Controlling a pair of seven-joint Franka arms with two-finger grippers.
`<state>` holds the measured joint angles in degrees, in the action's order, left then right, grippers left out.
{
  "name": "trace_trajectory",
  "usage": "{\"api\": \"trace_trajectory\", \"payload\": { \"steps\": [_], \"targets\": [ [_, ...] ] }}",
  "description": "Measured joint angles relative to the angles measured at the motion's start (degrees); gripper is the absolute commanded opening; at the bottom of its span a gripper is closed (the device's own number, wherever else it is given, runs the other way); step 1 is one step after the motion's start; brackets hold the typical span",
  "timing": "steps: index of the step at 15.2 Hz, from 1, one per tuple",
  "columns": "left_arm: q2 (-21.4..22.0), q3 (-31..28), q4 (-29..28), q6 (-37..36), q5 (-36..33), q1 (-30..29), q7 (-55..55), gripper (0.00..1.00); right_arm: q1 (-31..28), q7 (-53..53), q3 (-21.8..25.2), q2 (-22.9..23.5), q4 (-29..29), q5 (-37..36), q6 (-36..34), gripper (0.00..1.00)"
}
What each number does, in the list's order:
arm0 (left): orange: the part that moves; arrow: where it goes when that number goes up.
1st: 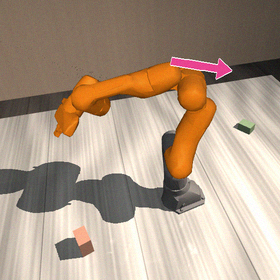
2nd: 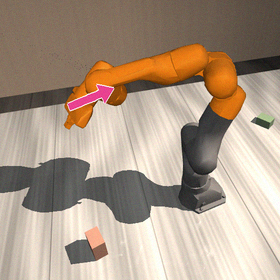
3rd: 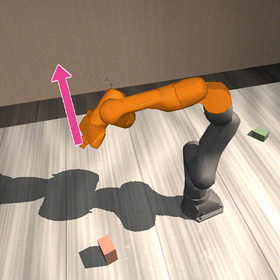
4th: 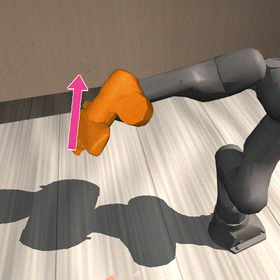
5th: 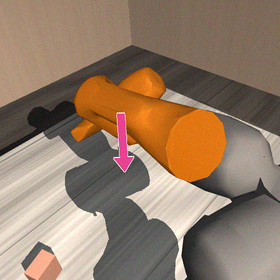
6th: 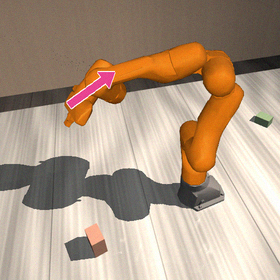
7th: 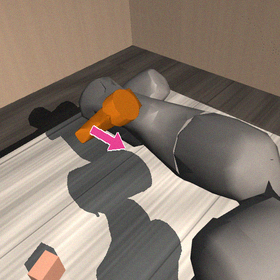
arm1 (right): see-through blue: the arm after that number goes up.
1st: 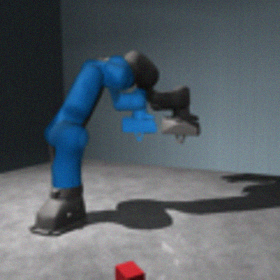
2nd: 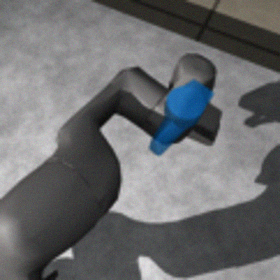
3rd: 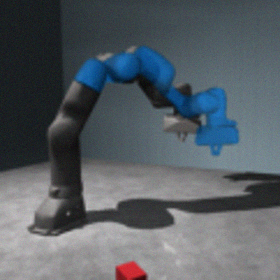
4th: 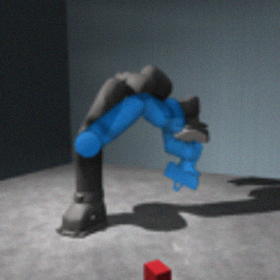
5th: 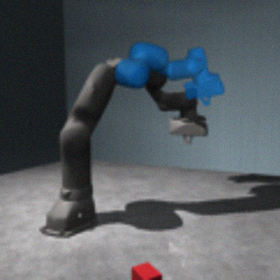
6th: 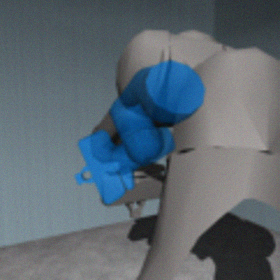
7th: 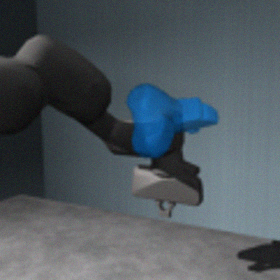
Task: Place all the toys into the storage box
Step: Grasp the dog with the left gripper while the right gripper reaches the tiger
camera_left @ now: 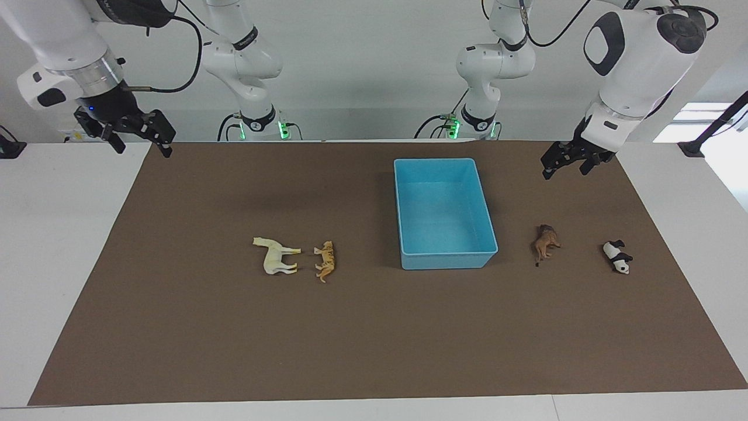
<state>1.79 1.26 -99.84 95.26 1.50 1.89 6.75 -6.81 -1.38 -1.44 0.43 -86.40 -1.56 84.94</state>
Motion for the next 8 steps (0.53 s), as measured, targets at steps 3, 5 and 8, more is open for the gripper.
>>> {"api": "trace_trajectory", "payload": {
  "steps": [3,5,8],
  "targets": [
    [0.0,0.0,0.0,0.0,0.0,0.0,0.0,1.00,0.0,0.0,0.0,0.0,0.0,0.0,0.0,1.00],
    [0.0,0.0,0.0,0.0,0.0,0.0,-0.1,1.00,0.0,0.0,0.0,0.0,0.0,0.0,0.0,1.00],
    [0.3,-0.2,-1.5,2.3,0.0,-0.5,-1.4,1.00,0.0,0.0,0.0,-0.1,0.0,0.0,-0.1,1.00]
  ]
}}
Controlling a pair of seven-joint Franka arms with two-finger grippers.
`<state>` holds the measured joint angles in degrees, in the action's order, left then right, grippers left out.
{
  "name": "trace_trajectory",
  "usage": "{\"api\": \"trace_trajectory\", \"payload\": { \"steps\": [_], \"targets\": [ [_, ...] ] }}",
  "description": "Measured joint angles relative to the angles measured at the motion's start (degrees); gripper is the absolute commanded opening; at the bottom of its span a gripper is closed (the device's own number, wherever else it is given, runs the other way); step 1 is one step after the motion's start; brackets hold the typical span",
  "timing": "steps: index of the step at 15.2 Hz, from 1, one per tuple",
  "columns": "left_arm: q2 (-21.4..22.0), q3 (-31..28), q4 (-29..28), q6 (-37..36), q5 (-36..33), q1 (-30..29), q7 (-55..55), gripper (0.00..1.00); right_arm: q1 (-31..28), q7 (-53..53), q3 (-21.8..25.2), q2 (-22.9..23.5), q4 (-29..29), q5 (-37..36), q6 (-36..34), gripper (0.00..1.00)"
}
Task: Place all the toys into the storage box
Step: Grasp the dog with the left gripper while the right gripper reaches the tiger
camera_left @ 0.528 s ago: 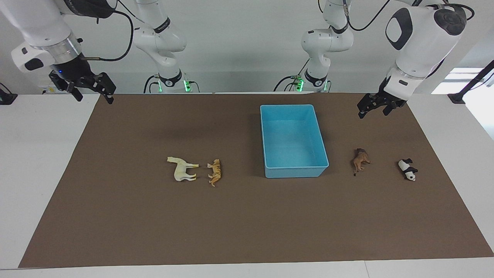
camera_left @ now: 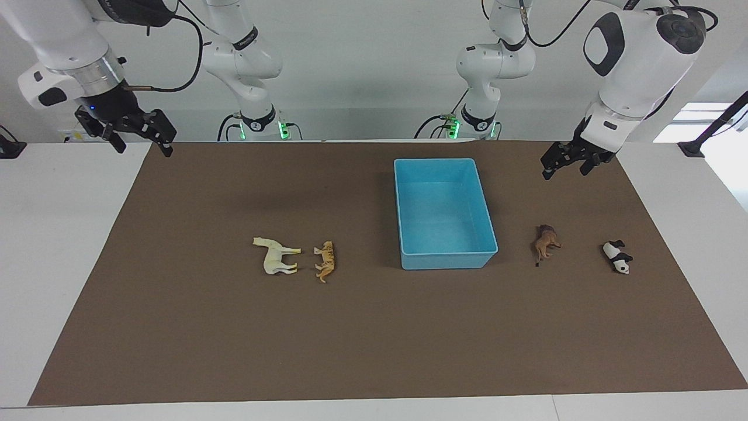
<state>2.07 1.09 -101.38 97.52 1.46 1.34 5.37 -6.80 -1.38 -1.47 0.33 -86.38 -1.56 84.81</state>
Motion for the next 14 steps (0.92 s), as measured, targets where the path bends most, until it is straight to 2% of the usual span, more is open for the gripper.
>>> {"api": "trace_trajectory", "payload": {
  "steps": [5,9,12,14],
  "targets": [
    [4.6,-0.3,-13.5,13.2,0.0,-5.9,-2.2,1.00,1.5,0.0,-0.1,0.0,-0.3,0.2,0.0,1.00],
    [7.4,-0.3,-20.5,20.2,0.0,-7.3,-2.4,1.00,9.8,-6.2,-0.5,-0.3,-4.8,0.2,5.3,1.00],
    [6.1,-0.3,-23.1,24.4,0.0,-8.5,-3.9,1.00,15.3,-11.0,-0.7,0.0,-10.1,0.2,12.2,1.00],
    [3.2,-0.3,-23.7,28.0,0.0,-8.6,-7.2,1.00,18.8,-14.5,-0.8,1.4,-12.9,0.2,16.6,1.00]
  ]
}}
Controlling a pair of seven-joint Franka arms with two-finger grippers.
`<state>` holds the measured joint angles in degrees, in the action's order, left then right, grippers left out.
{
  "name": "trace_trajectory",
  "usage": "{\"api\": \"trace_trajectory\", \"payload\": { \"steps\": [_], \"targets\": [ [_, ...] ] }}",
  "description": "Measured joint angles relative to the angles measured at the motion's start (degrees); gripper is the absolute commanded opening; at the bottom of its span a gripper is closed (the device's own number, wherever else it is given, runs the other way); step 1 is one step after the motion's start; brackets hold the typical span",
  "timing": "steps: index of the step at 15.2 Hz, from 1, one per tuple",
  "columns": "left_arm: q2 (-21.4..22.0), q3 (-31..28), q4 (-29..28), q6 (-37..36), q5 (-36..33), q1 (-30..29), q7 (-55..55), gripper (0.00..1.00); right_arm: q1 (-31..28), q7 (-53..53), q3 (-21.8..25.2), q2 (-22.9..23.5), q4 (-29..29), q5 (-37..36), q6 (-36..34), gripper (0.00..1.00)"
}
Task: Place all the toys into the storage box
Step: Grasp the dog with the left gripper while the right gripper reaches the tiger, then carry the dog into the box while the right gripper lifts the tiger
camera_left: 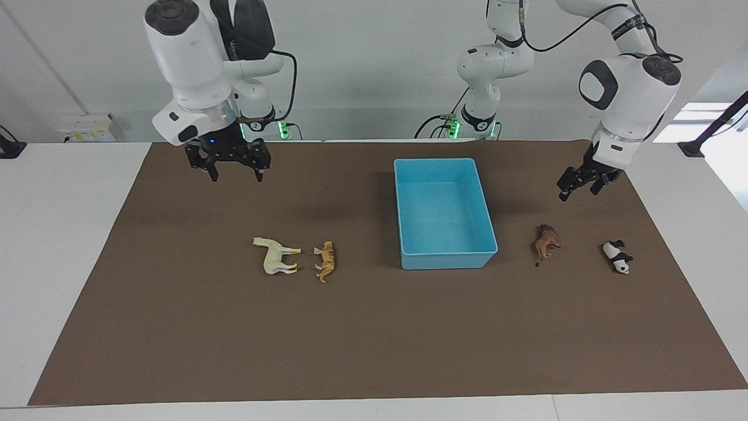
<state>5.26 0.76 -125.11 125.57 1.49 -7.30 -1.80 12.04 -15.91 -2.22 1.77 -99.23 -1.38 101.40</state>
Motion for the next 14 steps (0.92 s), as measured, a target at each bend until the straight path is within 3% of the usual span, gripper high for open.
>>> {"api": "trace_trajectory", "payload": {
  "steps": [3,6,14],
  "targets": [
    [-6.2,0.2,-0.1,7.1,0.0,0.0,-3.6,1.00,6.0,-6.9,-0.1,4.7,-1.8,0.0,7.8,1.00],
    [-10.5,0.3,0.0,11.1,0.0,0.0,-6.4,1.00,8.0,-8.3,-0.1,9.7,-3.1,0.0,16.0,1.00],
    [-11.9,0.6,-3.6,12.0,0.0,0.2,-12.0,1.00,8.2,-8.3,0.0,20.2,-4.4,-0.1,27.8,1.00]
  ]
}}
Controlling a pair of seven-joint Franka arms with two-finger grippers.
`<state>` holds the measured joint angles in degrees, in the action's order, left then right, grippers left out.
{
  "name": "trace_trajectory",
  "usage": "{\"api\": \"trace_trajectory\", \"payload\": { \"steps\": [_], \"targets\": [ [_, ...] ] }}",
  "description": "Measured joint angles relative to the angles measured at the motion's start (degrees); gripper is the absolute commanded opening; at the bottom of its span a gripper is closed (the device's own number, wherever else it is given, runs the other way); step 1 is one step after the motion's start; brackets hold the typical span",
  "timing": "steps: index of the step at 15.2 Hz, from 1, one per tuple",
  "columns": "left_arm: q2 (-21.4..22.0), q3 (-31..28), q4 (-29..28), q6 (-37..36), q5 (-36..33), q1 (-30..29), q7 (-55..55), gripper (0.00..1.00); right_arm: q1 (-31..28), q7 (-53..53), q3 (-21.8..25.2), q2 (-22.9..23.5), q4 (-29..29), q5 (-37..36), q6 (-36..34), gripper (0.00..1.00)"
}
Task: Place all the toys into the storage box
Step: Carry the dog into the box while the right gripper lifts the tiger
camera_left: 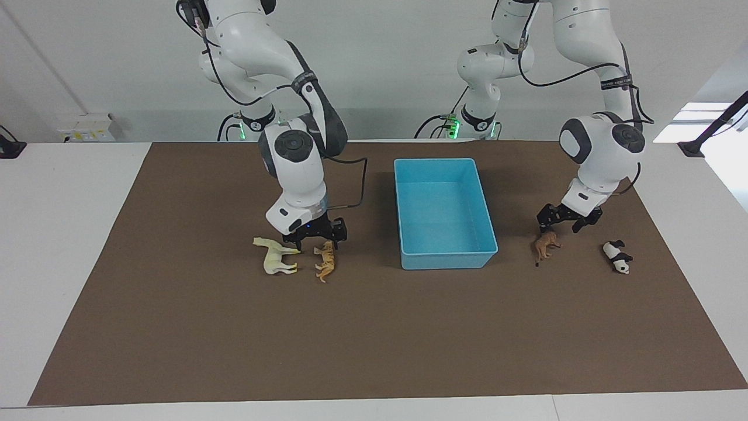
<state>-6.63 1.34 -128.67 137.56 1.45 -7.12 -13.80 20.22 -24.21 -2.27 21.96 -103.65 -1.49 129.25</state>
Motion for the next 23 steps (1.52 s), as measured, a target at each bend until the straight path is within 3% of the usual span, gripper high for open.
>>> {"api": "trace_trajectory", "payload": {
  "steps": [3,6,7,8,9,12,13,15,19,21,23],
  "targets": [
    [-0.1,0.0,-1.7,1.4,0.0,0.0,-0.6,0.98,0.8,-0.1,0.1,2.2,0.0,-0.3,1.2,1.00],
    [-0.6,0.1,-2.1,2.7,0.0,0.1,-0.6,0.84,1.7,-1.0,0.1,3.9,0.0,-1.2,2.6,1.00],
    [-1.0,0.2,-2.1,3.2,0.0,0.1,-0.6,0.77,1.8,-1.1,0.1,4.2,0.0,-2.0,2.6,0.95],
    [-1.5,0.2,-2.1,3.6,0.0,0.2,-0.6,0.72,1.8,-1.1,0.2,4.2,0.0,-2.3,2.7,0.75],
    [-1.9,0.3,-2.1,4.0,0.0,0.2,-0.6,0.66,1.8,-1.1,0.3,4.2,0.0,-2.3,2.7,0.49],
    [-2.0,0.4,-1.8,4.4,0.0,0.4,-0.6,0.43,1.8,-2.4,0.4,4.2,0.1,-2.3,2.7,0.02],
    [-2.0,0.4,-1.7,4.4,0.0,0.5,-0.6,0.26,1.8,-3.8,0.4,4.3,0.0,-2.3,3.2,0.00],
    [-2.0,0.4,-1.4,4.4,0.0,0.5,-0.6,0.12,1.9,-5.8,0.4,4.5,0.0,-2.3,4.9,0.00],
    [-2.0,0.4,-0.9,3.7,0.0,0.5,-0.6,0.12,1.9,-6.6,0.4,4.5,0.0,-2.3,5.2,0.00],
    [-1.9,0.4,2.7,-2.7,0.0,0.6,0.6,0.12,1.9,-6.6,0.4,4.5,0.0,-2.3,5.2,0.00],
    [-0.9,0.6,9.6,-13.7,0.0,1.7,5.0,0.12,1.9,-6.6,0.4,4.5,0.5,-2.3,4.3,0.00]
  ]
}}
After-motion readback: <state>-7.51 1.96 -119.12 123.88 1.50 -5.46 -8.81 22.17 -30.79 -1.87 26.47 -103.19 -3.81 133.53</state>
